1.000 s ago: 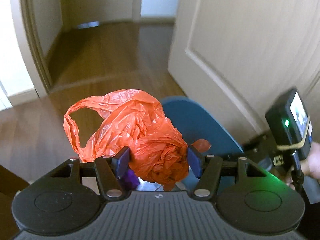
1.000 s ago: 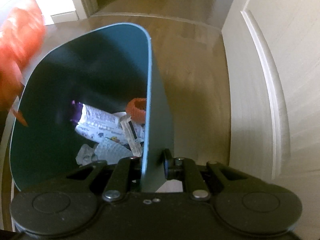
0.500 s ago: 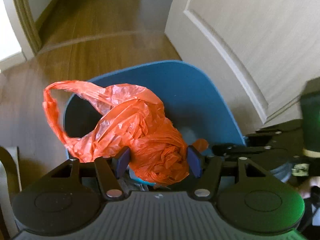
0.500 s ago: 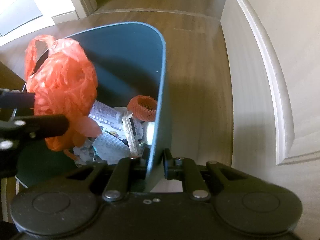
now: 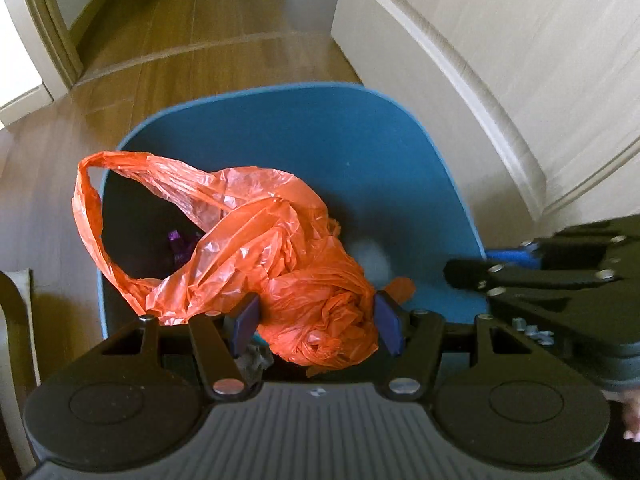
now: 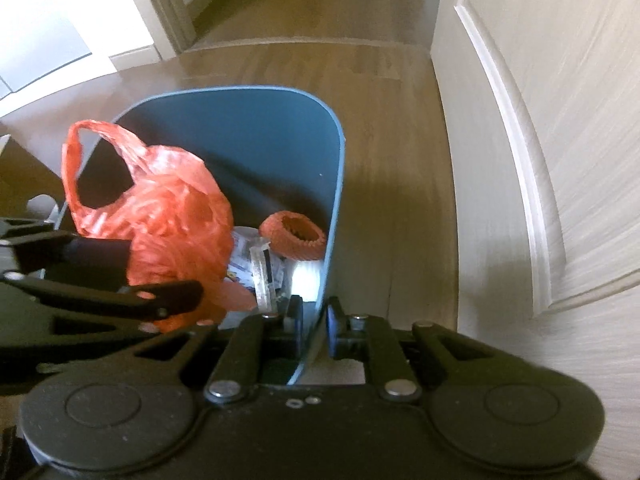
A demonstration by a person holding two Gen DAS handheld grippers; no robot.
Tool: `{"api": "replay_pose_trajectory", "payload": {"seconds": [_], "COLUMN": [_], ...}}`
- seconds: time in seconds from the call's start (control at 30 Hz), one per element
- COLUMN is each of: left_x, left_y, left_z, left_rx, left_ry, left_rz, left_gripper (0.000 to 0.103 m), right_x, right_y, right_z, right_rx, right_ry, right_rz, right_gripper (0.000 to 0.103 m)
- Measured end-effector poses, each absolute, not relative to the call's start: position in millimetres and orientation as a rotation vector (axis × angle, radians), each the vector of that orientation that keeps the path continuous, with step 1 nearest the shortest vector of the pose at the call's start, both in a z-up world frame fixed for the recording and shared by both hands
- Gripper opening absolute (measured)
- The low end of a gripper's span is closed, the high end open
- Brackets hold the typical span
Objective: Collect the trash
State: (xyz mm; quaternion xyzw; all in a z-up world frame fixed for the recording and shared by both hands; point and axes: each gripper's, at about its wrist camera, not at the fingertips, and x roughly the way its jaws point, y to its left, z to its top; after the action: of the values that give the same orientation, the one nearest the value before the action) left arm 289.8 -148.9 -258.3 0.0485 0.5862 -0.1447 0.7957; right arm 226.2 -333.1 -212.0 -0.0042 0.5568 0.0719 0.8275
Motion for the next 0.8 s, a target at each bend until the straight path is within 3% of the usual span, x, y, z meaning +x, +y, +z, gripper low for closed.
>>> {"api": "replay_pose_trajectory", "payload": {"seconds": [0.23,0.3,0.8], "left_x": [292.1,285.7,221.3], "left_y": [-153.3,-149.6,-131.7], "left_z": [-273.4,-264.4,-177.2], "left_rx": [0.073,0.07,0.016], "left_ry": [1.287,1.268,1.067], "left_rz": [-0.299,-0.284,-0.154], "left_gripper": [0.066,0.075,0.078], "right_x": [213.3,209.8,169.8], "right_y": [-340.5,-341.4,-342.3], "right_z": [-188.6,-184.3,-134.5], "right_rx": [0.018,0.033,0.057], "right_ry": [1.1,1.081,0.922], "right_rz": [0.201,0.225,0.354], "right_gripper": [0.02,0.025,0.047]}}
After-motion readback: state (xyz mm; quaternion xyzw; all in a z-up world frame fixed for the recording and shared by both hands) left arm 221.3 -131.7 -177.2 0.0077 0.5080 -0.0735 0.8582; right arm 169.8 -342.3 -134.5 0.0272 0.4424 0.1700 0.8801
